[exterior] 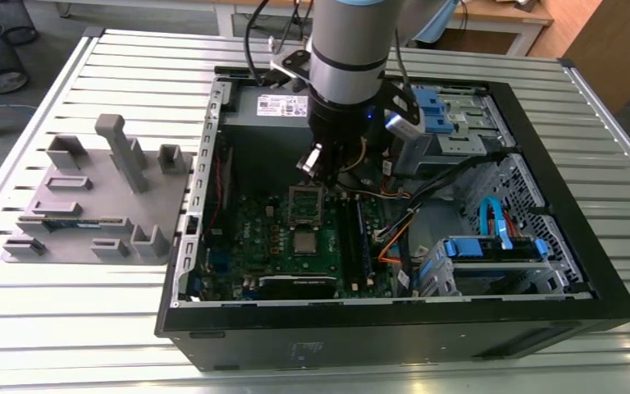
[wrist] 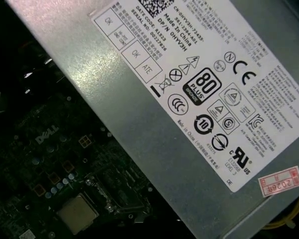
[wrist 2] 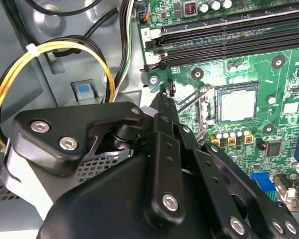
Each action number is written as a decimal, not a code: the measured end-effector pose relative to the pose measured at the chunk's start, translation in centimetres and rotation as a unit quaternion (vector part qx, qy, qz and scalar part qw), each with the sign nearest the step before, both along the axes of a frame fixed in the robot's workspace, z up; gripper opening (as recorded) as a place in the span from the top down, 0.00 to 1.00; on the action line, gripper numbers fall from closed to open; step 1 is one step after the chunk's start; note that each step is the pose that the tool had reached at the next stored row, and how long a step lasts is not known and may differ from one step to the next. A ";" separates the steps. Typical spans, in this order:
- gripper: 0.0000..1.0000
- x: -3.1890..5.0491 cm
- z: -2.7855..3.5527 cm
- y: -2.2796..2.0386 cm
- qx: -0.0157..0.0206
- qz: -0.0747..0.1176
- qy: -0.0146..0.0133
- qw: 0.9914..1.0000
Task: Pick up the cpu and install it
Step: 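Close the cpu cover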
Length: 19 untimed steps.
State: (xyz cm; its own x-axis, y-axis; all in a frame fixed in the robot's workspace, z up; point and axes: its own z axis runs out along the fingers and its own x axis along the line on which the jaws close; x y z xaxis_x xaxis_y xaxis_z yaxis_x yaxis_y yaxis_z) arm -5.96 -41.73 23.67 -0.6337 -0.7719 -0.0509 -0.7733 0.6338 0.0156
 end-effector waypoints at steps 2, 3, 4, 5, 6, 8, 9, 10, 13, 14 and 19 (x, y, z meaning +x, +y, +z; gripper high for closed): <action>0.89 -0.02 0.08 -0.01 0.000 0.004 0.000 1.000; 0.89 -0.03 0.12 -0.02 0.000 0.005 0.000 1.000; 0.89 -0.04 0.16 -0.03 0.000 0.007 0.000 1.000; 0.89 -0.05 0.20 -0.03 0.000 0.009 0.000 1.000; 0.89 -0.06 0.23 -0.04 0.000 0.010 0.000 1.000; 0.89 -0.07 0.29 -0.08 0.000 0.013 -0.001 1.000; 0.89 -0.07 0.31 -0.11 0.000 0.014 0.000 1.000; 0.89 -0.07 0.31 -0.14 0.000 0.014 -0.001 1.000; 0.89 -0.12 0.34 -0.30 0.000 0.017 -0.001 1.000; 0.89 -0.14 0.36 -0.37 0.000 0.018 -0.001 1.000; 0.89 -0.29 0.40 -0.85 0.000 0.024 -0.002 1.000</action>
State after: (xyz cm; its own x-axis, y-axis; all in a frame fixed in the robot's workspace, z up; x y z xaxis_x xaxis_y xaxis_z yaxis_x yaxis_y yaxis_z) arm -6.25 -42.58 24.08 -0.5963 -0.8010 -0.0531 -0.8024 0.5966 0.0118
